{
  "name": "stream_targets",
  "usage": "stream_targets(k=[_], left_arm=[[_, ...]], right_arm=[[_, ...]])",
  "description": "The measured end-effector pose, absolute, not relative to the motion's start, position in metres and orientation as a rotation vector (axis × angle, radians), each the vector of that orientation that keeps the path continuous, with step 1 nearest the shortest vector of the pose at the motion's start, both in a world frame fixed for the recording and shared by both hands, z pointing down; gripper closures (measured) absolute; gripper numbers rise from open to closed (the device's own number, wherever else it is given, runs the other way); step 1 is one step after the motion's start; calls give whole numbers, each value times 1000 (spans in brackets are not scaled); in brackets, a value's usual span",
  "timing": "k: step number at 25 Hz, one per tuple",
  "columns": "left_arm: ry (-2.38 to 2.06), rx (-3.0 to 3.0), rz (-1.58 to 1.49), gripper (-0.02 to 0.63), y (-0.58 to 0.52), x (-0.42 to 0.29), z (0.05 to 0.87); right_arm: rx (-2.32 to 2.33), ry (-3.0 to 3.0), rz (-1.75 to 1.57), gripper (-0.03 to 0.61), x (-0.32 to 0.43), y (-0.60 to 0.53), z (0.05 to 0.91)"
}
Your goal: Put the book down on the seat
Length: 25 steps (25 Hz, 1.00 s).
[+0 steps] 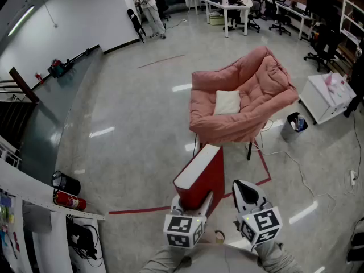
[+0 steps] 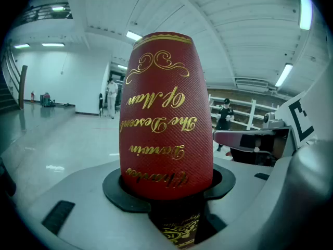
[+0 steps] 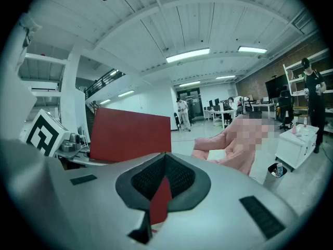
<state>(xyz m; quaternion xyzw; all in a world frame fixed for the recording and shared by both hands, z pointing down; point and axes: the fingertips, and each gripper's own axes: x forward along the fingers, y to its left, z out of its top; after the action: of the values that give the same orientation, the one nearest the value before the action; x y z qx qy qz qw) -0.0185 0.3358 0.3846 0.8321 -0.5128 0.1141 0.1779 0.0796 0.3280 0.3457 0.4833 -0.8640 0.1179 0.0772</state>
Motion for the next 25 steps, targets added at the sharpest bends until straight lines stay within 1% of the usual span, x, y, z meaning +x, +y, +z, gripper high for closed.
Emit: stream_targets(k=[14, 25], left_arm=[[-1480, 2396, 300, 364, 359, 1, 368], [-1507, 2391, 308, 364, 365, 3, 361]], right_arm=[[1376, -2624, 274, 578, 89, 364, 341], [1349, -2672, 321, 578, 93, 368, 339]])
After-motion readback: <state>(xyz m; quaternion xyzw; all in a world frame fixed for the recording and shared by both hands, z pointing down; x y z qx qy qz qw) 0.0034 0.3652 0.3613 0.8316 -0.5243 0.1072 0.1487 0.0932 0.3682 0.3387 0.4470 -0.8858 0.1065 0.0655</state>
